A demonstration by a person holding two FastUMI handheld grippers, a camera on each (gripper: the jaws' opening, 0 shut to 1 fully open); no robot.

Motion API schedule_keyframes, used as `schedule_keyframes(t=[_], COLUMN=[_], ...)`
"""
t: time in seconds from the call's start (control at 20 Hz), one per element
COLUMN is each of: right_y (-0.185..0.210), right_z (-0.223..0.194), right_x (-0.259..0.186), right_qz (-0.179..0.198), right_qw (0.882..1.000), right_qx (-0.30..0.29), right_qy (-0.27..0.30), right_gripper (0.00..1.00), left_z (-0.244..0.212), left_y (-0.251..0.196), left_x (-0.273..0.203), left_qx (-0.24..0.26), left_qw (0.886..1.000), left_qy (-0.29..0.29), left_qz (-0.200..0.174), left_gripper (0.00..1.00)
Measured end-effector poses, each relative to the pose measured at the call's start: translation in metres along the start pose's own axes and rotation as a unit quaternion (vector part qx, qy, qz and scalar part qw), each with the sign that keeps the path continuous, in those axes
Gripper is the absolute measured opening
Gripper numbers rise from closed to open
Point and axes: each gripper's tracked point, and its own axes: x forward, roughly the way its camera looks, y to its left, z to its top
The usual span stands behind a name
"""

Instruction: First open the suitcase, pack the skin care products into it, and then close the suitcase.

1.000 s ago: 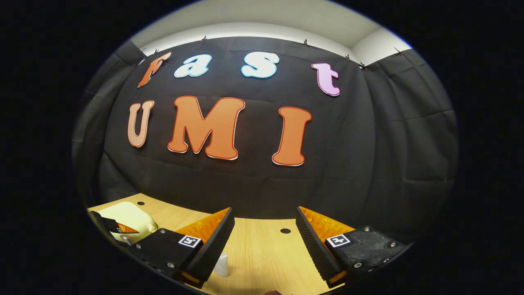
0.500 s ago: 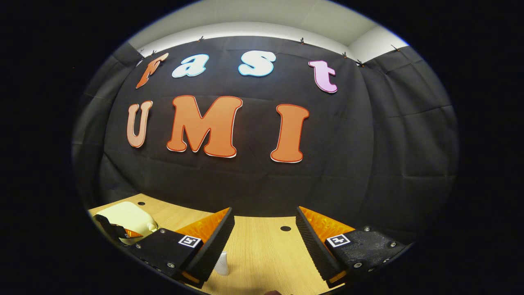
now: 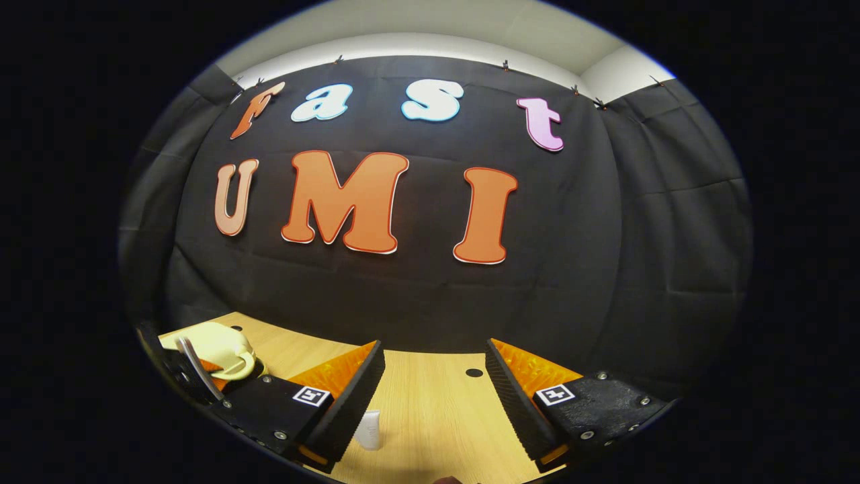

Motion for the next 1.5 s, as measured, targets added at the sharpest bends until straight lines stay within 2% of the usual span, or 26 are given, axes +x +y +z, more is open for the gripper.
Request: schedule_keyframes(t=[0.15, 0.25, 0.5, 0.65, 0.8, 0.95, 1.1, 1.2, 1.5], right_y=[0.015, 0.023, 0.047, 0.061, 0.079, 0.096, 0.114, 0.127, 0.158], right_z=[0.001, -0.001, -0.002, 0.001, 0.005, 0.008, 0.01, 0.01, 0.017], right_x=[0.001, 0.003, 0.007, 0.01, 0.012, 0.012, 0.015, 0.016, 0.02], right_qz=[0.011, 0.019, 0.035, 0.04, 0.046, 0.049, 0.047, 0.045, 0.034], right_qw=[1.0, 1.0, 0.999, 0.999, 0.999, 0.998, 0.998, 0.998, 0.998], right_qx=[-0.006, -0.009, -0.014, -0.013, -0.02, -0.027, -0.03, -0.029, -0.043], right_qy=[0.002, 0.005, 0.012, 0.016, 0.015, 0.012, 0.013, 0.016, 0.018], right_gripper=[0.95, 0.95, 0.96, 0.96, 0.96, 0.96, 0.95, 0.95, 0.96], left_z=[0.005, 0.001, -0.021, -0.041, -0.08, -0.117, -0.162, -0.193, -0.287], left_y=[0.047, 0.081, 0.154, 0.2, 0.252, 0.282, 0.31, 0.325, 0.333], left_x=[-0.008, -0.014, -0.027, -0.031, -0.035, -0.033, -0.029, -0.025, -0.003], left_qx=[-0.078, -0.143, -0.261, -0.326, -0.355, -0.385, -0.428, -0.457, -0.506], left_qw=[0.997, 0.989, 0.963, 0.941, 0.927, 0.914, 0.893, 0.878, 0.85], left_qy=[-0.013, -0.018, -0.022, -0.019, -0.01, -0.003, 0.011, 0.023, 0.068], left_qz=[0.02, 0.03, 0.065, 0.085, 0.121, 0.129, 0.14, 0.144, 0.131], left_gripper=[0.07, 0.08, 0.08, 0.08, 0.08, 0.08, 0.08, 0.08, 0.08])
